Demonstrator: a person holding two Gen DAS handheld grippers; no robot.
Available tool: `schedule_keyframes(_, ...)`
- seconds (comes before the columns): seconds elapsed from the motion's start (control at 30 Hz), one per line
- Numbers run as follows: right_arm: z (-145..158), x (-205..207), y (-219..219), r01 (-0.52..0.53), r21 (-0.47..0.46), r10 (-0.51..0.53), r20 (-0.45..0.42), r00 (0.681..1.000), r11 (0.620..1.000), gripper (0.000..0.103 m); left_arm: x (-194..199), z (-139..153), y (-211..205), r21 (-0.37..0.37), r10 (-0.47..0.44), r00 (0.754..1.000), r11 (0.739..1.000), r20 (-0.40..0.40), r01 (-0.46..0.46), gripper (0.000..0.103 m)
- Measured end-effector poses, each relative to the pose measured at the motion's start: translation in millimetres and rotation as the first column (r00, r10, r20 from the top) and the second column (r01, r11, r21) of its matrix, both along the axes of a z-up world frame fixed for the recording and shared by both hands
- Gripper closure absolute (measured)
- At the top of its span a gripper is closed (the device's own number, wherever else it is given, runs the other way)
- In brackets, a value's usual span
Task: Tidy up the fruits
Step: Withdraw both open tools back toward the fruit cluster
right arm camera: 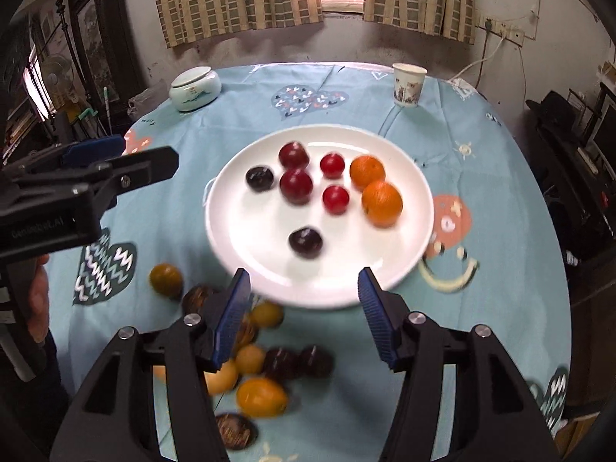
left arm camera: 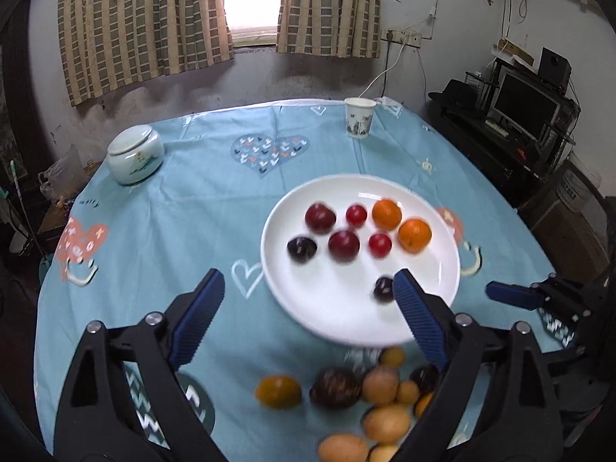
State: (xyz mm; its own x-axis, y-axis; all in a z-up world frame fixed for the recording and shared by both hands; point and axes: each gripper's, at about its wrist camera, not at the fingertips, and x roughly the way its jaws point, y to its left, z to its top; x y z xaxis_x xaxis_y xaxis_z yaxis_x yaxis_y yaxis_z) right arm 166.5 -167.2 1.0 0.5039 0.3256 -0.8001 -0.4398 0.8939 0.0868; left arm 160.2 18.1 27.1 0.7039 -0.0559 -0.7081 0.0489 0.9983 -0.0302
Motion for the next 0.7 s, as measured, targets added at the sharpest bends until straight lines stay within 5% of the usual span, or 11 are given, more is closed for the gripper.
schedule_keyframes(0.33,-50,-106,-12,-0.028,0.068,0.036,-0.112,0.993,0.997,0.042,-113,-75,21,0.028,0.094,0.994,0.995,-0.055,-0.092,0.01)
schedule_keyframes(0.7,-67,-121,3,-0.047,0.012,0.048,-0.13,0.99,0.999,0.041,-136,-101,21,0.045,0.085,0.988,0.996,-0.125,-0.08,0.01)
